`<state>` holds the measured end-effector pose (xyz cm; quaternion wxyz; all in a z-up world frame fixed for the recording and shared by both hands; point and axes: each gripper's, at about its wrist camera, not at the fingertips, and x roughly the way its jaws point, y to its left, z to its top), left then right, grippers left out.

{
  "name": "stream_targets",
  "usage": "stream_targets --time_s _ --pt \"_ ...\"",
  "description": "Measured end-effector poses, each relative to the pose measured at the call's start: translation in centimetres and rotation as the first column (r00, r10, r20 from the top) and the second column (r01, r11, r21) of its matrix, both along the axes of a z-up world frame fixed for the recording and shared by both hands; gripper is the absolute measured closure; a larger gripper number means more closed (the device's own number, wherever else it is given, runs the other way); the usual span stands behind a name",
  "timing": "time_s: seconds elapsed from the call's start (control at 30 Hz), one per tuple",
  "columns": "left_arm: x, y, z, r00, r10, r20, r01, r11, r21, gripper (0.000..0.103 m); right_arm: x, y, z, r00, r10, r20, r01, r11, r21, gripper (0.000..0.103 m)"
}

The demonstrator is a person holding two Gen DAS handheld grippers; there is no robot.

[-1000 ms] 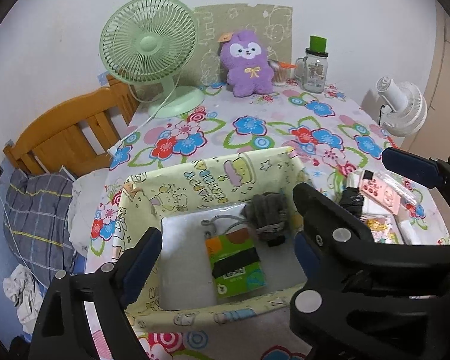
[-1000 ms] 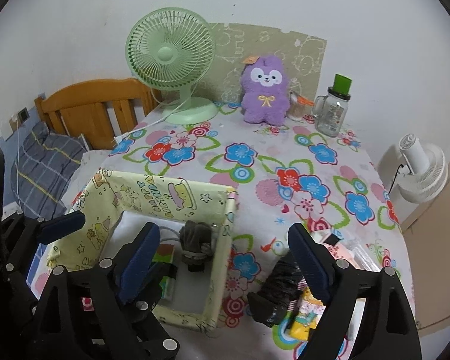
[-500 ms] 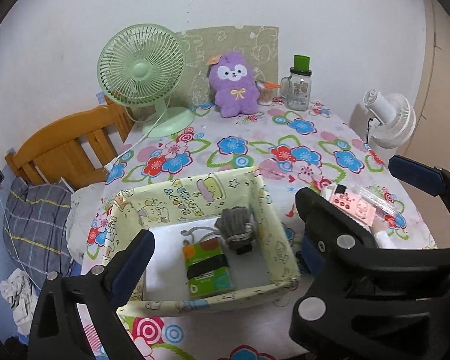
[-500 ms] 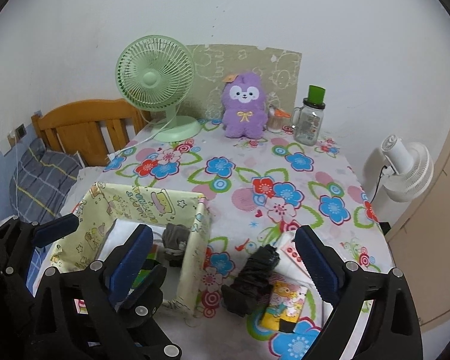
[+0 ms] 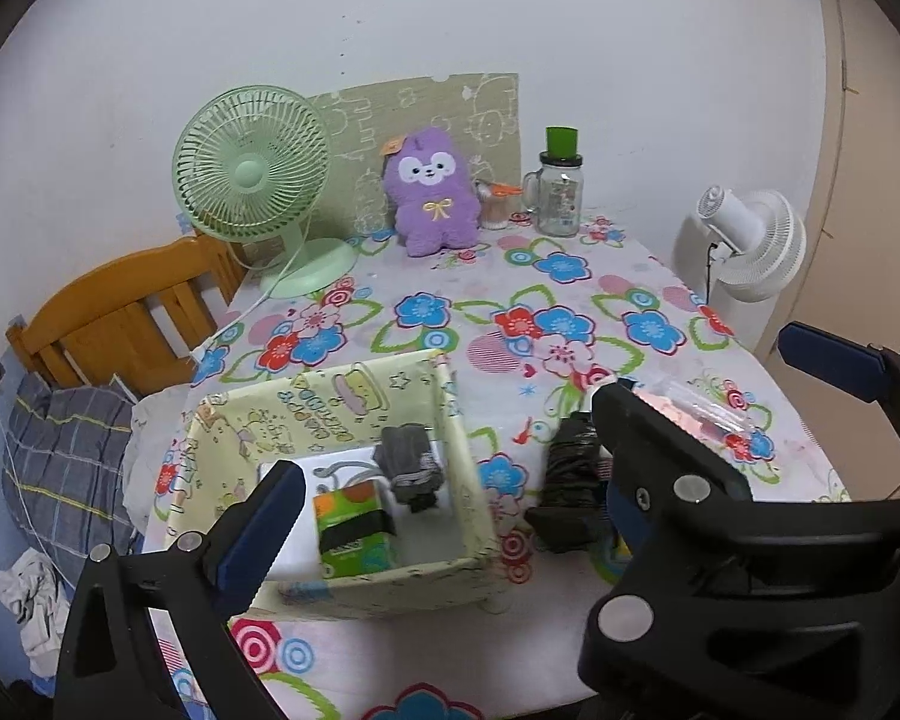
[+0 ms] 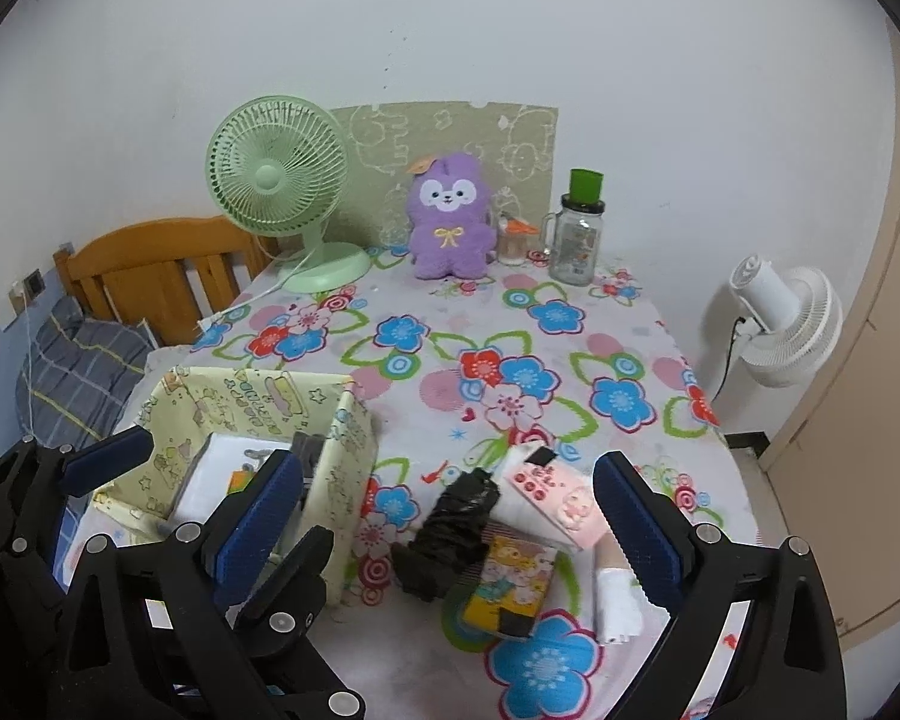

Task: Organize soft objects
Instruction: 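Withdraw both tools from the fabric box back toward the table items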

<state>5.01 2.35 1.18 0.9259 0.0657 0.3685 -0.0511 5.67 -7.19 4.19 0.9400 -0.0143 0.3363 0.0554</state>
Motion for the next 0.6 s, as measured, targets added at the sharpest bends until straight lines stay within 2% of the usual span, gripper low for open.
stream_targets --time_s 0.6 --pt "-1.8 -4.6 0.3 0.999 -0.041 0.018 0.042 0.998 -0.038 0.0 -2.5 -5.5 0.1 0.998 -0.055 0.024 0.055 0.998 0.02 0.004"
